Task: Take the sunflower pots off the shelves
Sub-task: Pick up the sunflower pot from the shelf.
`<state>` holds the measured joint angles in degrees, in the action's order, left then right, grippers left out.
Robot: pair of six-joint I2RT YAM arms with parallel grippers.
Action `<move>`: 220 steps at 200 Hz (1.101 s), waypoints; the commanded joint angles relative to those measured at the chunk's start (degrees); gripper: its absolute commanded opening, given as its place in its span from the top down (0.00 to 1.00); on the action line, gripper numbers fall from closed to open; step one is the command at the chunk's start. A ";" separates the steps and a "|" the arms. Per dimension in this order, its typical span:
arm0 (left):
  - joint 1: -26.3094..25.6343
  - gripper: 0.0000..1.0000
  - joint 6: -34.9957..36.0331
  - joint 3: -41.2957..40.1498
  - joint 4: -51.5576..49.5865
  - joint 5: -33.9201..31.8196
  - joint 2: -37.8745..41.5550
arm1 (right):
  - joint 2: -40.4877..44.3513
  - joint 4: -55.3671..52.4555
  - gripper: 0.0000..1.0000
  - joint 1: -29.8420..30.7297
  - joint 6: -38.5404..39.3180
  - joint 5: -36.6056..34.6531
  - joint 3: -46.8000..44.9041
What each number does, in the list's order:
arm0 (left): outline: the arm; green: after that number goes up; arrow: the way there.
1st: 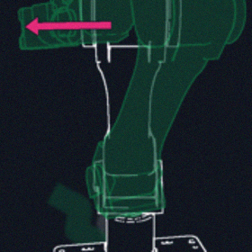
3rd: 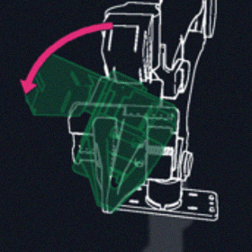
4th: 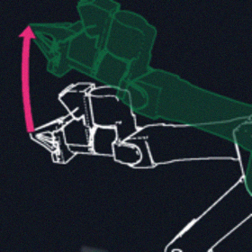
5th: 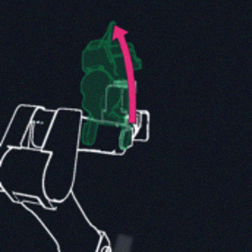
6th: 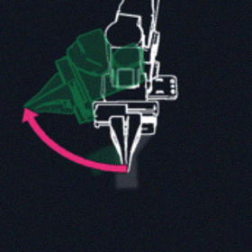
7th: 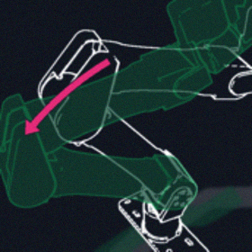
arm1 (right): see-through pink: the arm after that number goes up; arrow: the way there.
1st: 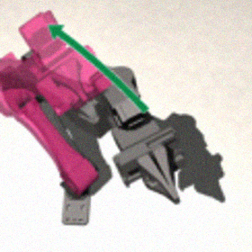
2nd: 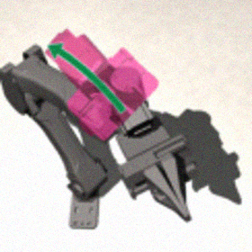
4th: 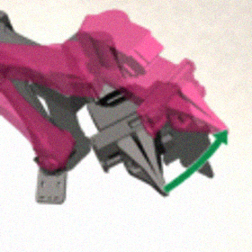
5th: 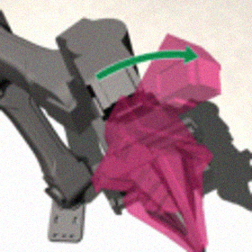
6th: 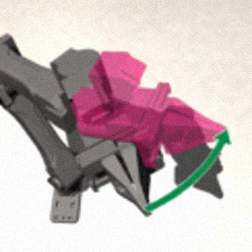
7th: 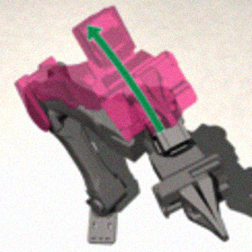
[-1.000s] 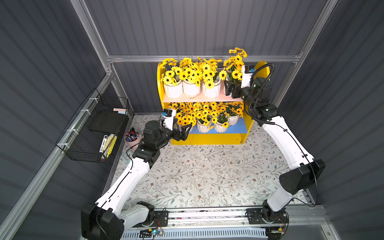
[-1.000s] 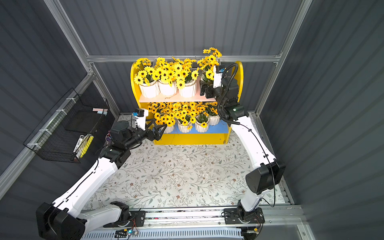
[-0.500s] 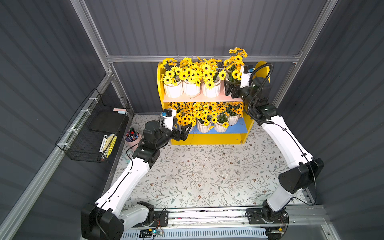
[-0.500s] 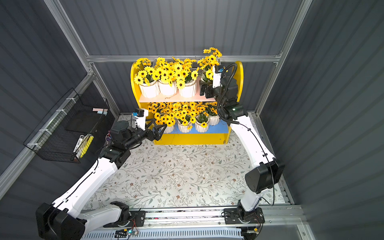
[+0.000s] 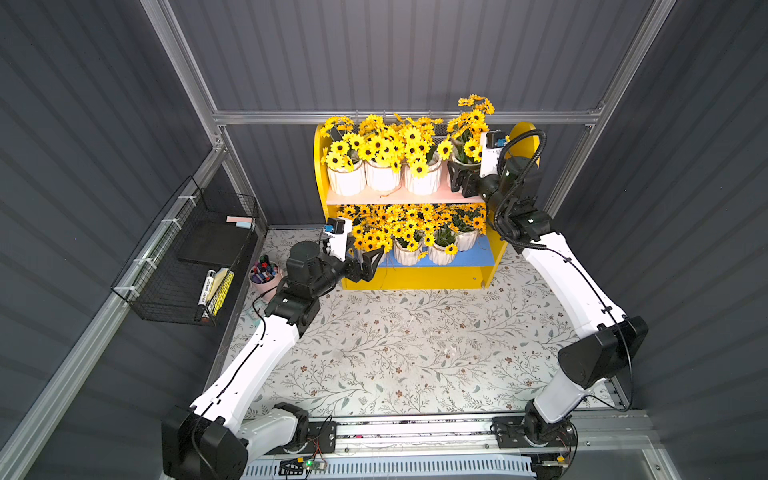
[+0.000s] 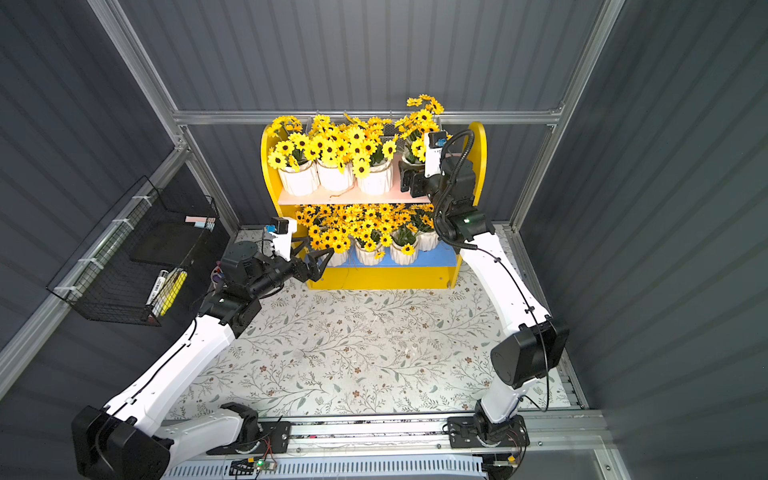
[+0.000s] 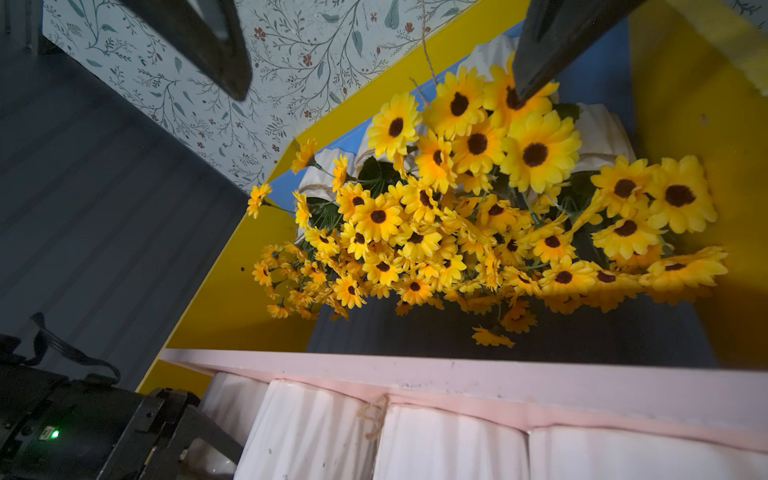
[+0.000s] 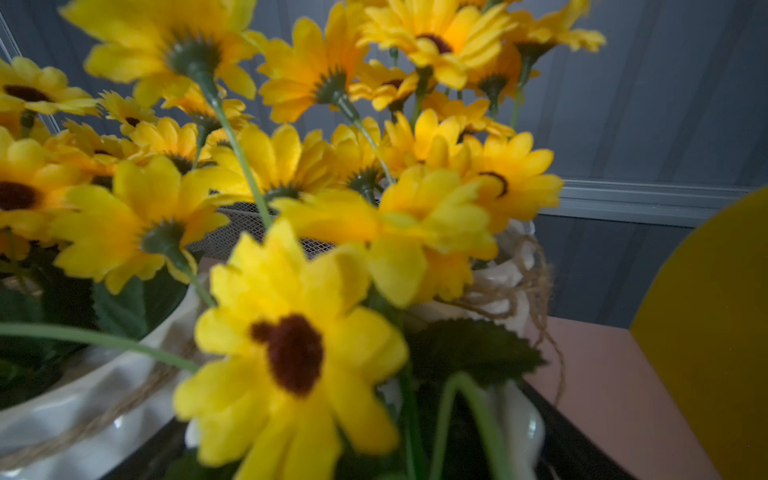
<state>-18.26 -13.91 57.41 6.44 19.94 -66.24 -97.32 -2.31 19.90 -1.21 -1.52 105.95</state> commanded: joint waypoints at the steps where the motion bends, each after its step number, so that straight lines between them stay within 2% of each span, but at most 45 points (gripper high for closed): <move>1: -0.02 0.01 1.19 -0.77 0.50 -0.10 1.48 | 1.82 -0.10 0.39 -0.30 2.53 -0.21 -2.01; 9: -0.02 0.01 1.23 -0.75 0.43 -0.12 1.47 | 2.08 0.02 0.44 -0.30 2.54 -0.29 -2.26; 51: -0.02 0.01 1.25 -0.72 0.52 0.14 1.29 | 4.55 2.26 0.91 -0.30 1.84 0.39 -4.38; 74: -0.02 0.01 1.25 -0.89 0.61 0.26 1.35 | 6.10 3.63 1.00 -0.32 1.30 0.71 -5.71; 220: -0.02 0.01 1.24 -0.89 1.12 0.71 1.07 | 11.94 7.67 1.00 -0.30 2.44 1.72 -10.49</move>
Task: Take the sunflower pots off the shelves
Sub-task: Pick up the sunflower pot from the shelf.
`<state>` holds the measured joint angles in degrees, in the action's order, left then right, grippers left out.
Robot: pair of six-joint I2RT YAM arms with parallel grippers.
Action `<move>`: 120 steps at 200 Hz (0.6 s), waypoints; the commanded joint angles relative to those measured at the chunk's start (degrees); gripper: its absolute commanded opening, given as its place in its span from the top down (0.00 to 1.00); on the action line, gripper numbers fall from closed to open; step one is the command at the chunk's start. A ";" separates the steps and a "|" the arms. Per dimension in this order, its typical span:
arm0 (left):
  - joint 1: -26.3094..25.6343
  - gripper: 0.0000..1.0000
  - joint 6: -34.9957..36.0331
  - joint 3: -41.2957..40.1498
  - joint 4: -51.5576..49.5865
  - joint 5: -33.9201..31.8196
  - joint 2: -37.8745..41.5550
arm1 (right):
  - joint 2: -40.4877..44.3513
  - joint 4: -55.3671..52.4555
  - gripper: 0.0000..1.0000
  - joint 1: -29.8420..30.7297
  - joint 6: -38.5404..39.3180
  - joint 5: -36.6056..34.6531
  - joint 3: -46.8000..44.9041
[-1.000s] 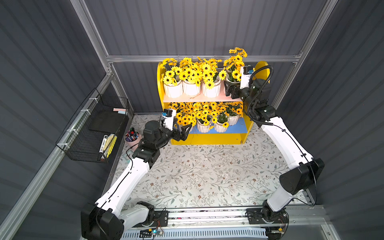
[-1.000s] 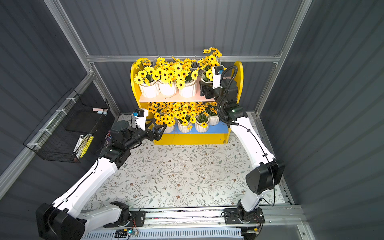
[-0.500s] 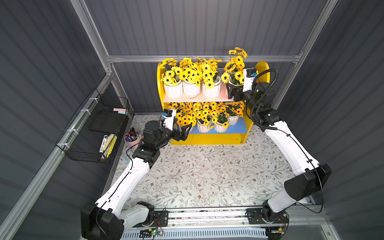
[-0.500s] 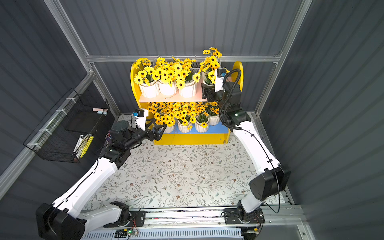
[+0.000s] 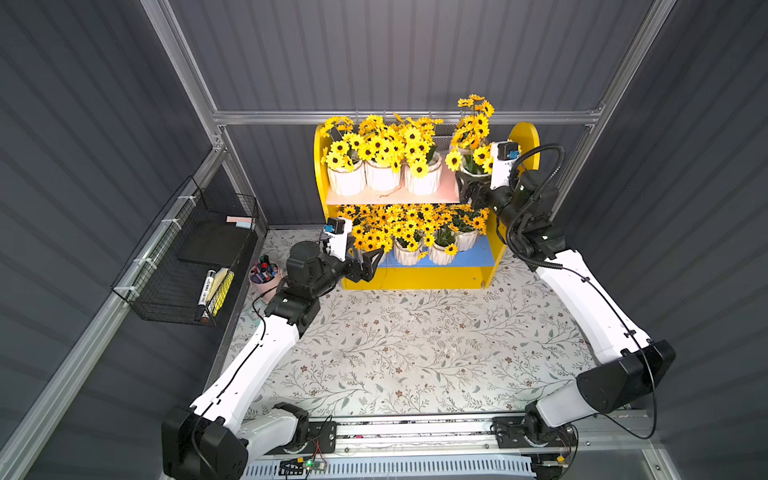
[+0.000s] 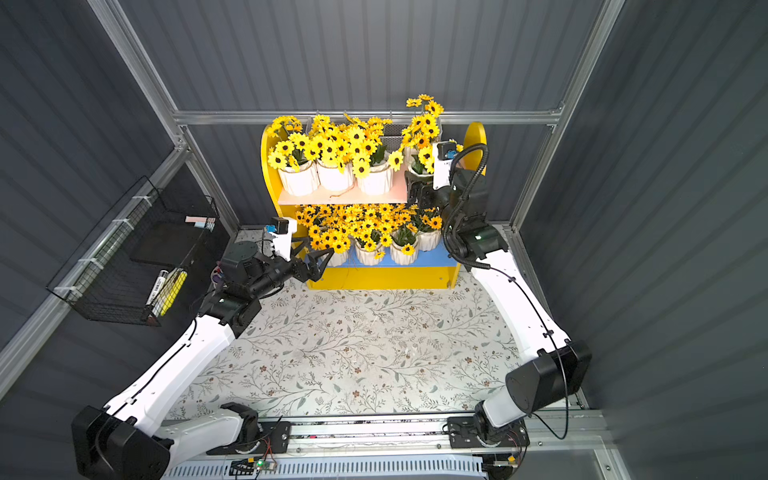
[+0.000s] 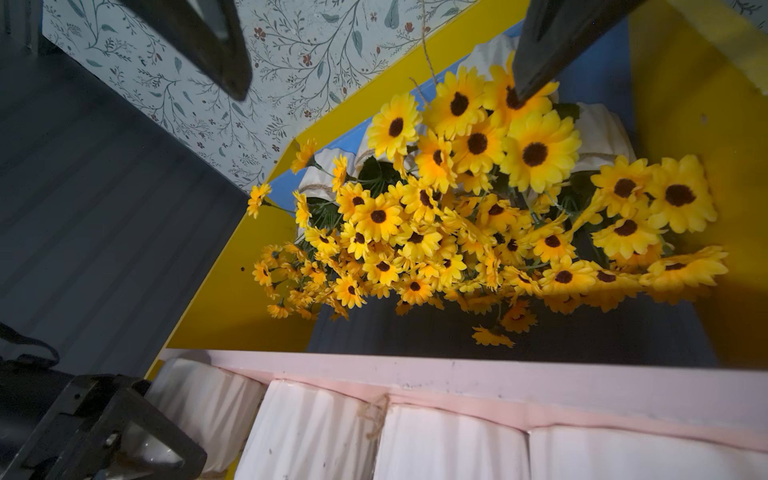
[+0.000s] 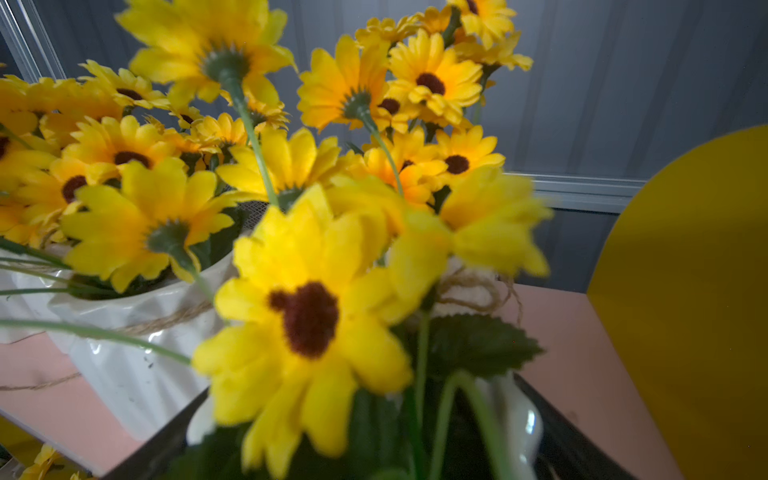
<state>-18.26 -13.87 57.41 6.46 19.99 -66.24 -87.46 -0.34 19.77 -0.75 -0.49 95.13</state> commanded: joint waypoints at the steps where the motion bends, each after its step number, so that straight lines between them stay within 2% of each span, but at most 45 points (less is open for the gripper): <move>1: -0.02 0.01 1.20 -0.89 1.19 0.66 1.09 | 2.10 5.70 1.00 -0.17 2.03 0.72 0.41; 120: -0.02 0.01 1.11 -0.87 1.46 1.00 0.48 | 3.91 7.02 1.00 -0.17 3.75 0.99 0.69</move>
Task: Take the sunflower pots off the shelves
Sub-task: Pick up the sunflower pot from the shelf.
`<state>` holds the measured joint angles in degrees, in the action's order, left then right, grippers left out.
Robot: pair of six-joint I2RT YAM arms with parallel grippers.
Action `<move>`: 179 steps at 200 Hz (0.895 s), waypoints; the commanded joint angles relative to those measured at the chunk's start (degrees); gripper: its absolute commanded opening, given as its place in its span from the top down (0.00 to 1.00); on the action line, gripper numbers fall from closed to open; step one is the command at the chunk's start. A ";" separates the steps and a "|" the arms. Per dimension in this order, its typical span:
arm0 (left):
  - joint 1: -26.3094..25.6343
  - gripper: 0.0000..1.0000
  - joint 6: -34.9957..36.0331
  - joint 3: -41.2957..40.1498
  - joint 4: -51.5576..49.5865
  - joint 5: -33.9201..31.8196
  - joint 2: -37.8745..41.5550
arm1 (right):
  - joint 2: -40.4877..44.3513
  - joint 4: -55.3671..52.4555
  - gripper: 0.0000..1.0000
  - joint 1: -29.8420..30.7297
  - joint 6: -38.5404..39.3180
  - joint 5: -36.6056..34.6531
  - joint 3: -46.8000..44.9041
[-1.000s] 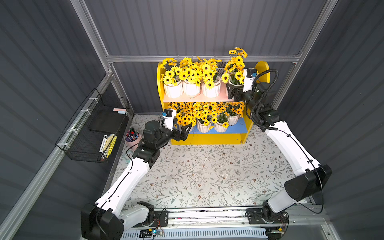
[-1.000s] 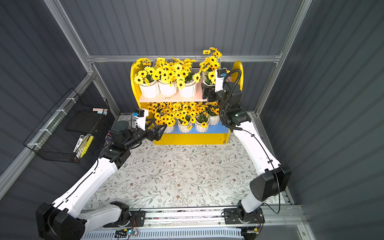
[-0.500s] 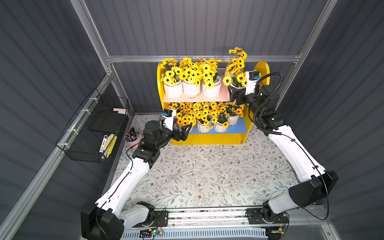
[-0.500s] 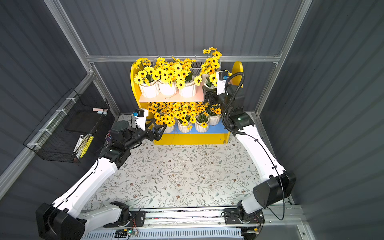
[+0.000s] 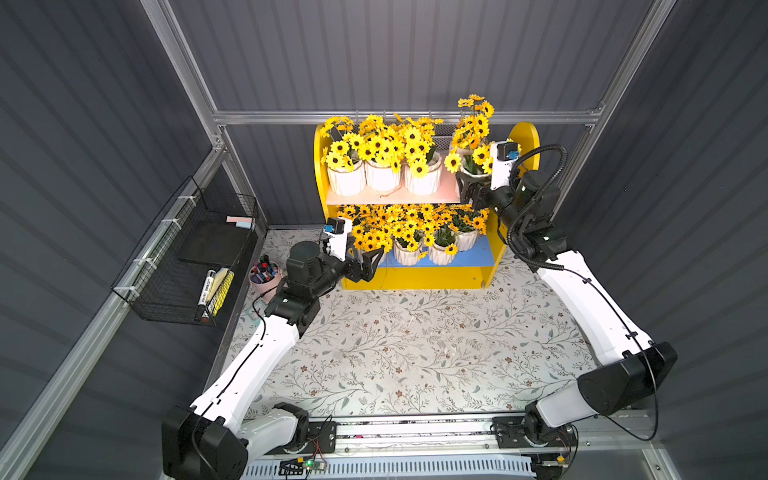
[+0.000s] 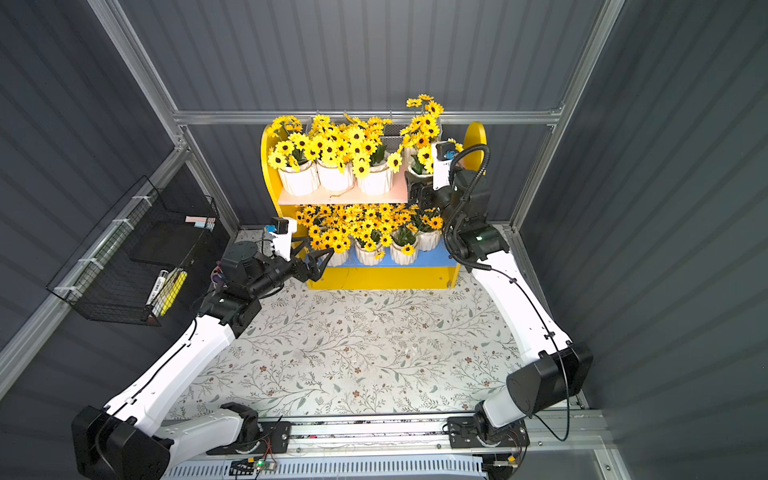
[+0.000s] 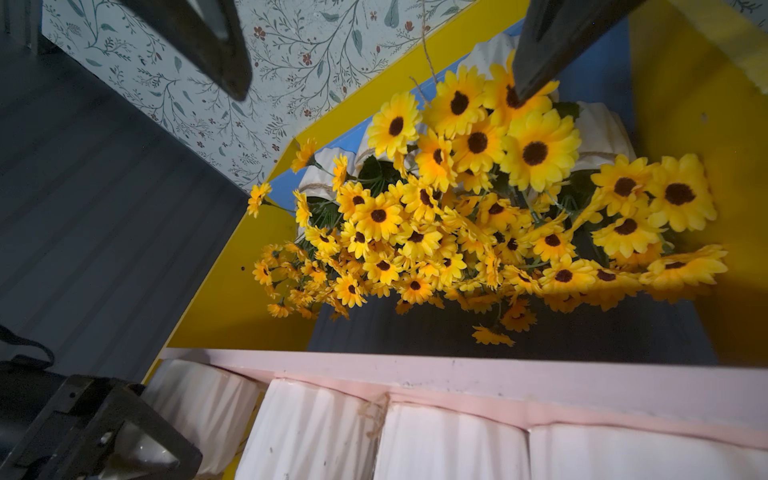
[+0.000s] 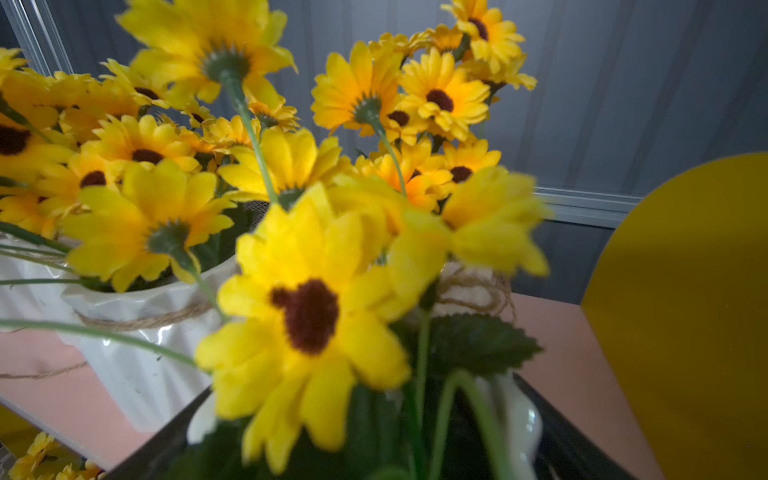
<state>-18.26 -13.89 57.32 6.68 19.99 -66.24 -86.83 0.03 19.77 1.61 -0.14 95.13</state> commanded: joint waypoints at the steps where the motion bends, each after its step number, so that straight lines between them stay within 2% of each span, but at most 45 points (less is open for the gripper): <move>1: -0.02 0.01 1.10 -0.84 1.24 0.97 0.53 | 3.31 6.65 1.00 -0.17 1.43 0.65 0.72; 116: -0.02 0.01 1.14 -0.74 1.17 1.38 0.74 | 12.02 6.45 1.00 0.78 -1.99 3.92 -7.32; 150: -0.02 0.01 1.55 -1.05 0.52 -0.72 1.78 | 16.65 7.32 1.00 4.56 -1.32 4.54 -12.10; 179: -0.03 0.01 1.80 -1.55 -1.79 -7.28 3.80 | 20.56 8.97 1.00 10.74 1.71 2.85 -16.99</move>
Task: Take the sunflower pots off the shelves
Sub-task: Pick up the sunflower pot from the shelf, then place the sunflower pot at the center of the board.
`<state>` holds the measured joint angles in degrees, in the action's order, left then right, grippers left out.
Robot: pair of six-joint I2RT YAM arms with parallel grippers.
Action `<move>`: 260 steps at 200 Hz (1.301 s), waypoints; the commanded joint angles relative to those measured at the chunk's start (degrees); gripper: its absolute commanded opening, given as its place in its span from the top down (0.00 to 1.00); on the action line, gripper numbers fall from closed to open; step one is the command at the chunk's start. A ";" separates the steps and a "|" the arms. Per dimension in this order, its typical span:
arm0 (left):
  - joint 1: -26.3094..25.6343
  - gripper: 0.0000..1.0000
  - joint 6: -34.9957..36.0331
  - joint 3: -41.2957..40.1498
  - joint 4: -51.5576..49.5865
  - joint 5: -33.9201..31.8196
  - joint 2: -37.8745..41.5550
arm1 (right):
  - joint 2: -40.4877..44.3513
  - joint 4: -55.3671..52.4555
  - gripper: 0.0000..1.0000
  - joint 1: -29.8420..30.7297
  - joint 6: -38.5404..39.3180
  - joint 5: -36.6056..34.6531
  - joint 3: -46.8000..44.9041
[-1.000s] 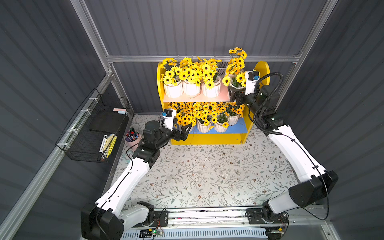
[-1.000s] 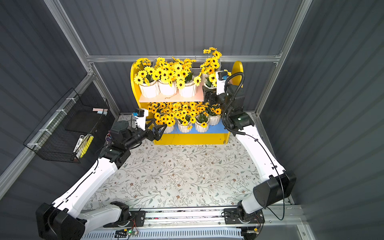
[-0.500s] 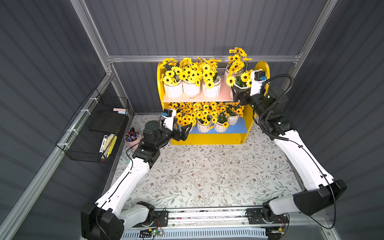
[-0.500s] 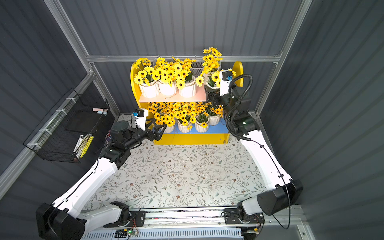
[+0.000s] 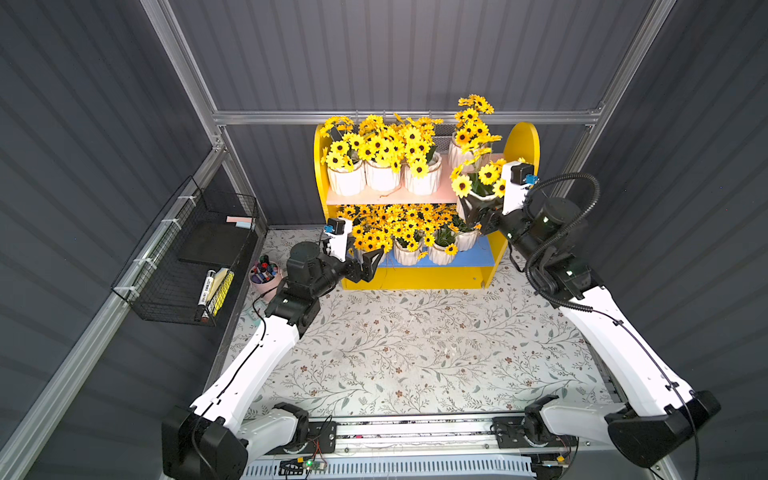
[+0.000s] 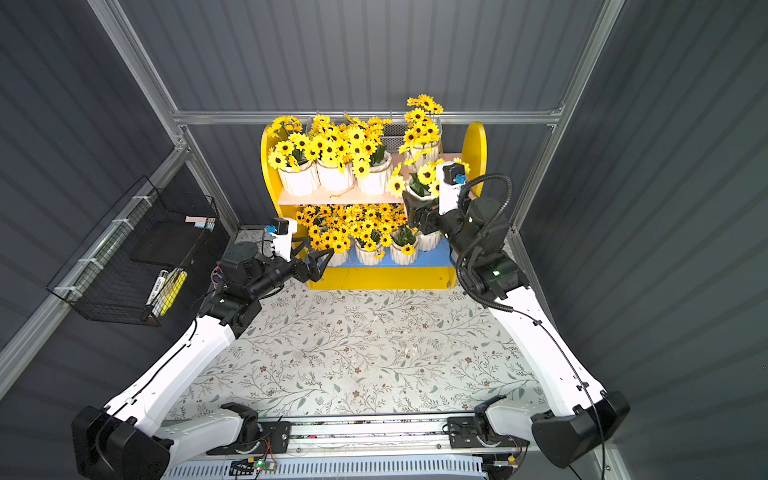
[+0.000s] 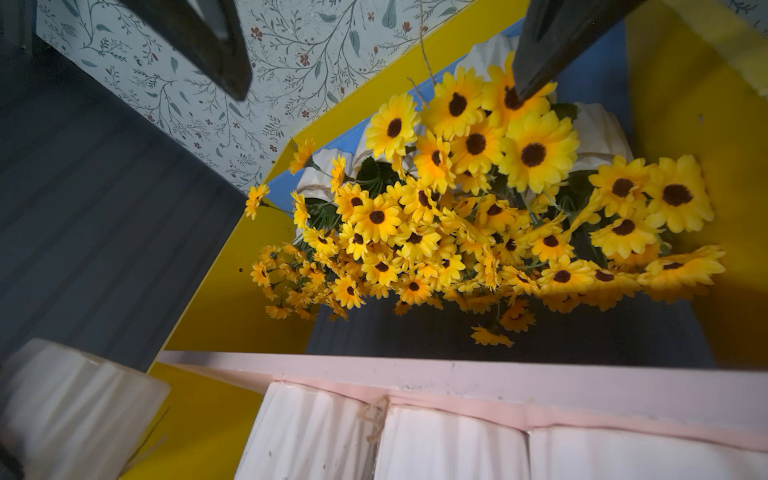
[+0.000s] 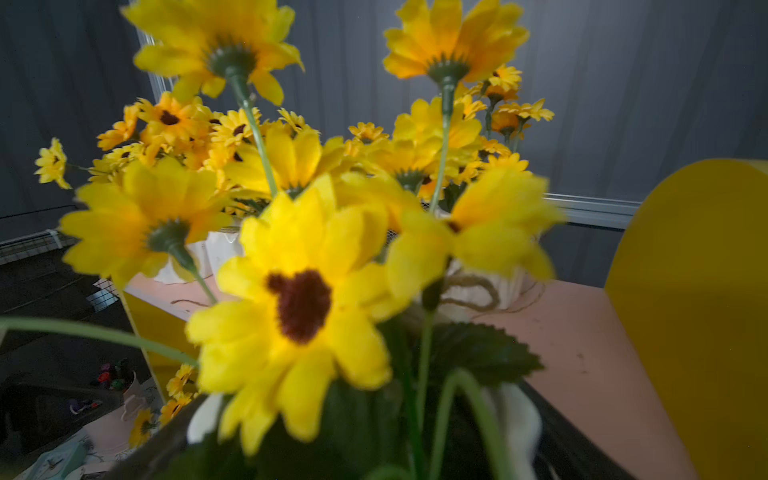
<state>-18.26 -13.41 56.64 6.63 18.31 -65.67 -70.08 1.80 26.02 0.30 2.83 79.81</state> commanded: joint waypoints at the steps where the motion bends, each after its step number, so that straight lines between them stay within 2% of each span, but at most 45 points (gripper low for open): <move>1: -0.03 0.01 1.34 -0.90 -1.91 -5.89 3.38 | 3.90 7.22 1.00 4.70 3.12 -0.20 -1.80; 30: -0.08 0.01 1.41 -1.04 -5.58 -16.79 5.44 | 5.43 9.42 1.00 11.62 5.14 -1.33 -5.37; 62: -0.02 0.01 2.25 0.66 -15.25 -31.89 7.62 | 5.80 15.72 1.00 19.05 5.36 -1.52 -11.85; 91: 0.01 0.01 3.55 -0.47 -21.79 -42.96 11.03 | 2.61 23.37 1.00 25.97 5.13 -1.38 -18.06; 116: 0.15 0.01 4.99 -2.37 -24.13 -50.14 13.17 | -3.08 27.78 1.00 29.02 2.52 -0.94 -20.33; 139: 0.80 0.00 5.70 -2.03 -25.84 -53.01 13.70 | -8.44 34.55 1.00 30.21 0.66 0.15 -23.10; 195: 4.10 0.01 5.00 -4.30 -23.18 -47.93 14.43 | -24.16 53.92 1.00 30.43 -2.16 1.14 -27.64; 260: 4.28 0.01 4.41 -5.97 -20.55 -42.96 14.85 | -43.64 69.65 1.00 30.93 -1.25 -1.92 -22.07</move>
<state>-14.28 -8.60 51.31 -16.27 -27.73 -51.66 -110.39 56.93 56.69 -1.63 2.07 53.56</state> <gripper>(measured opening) 0.994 0.924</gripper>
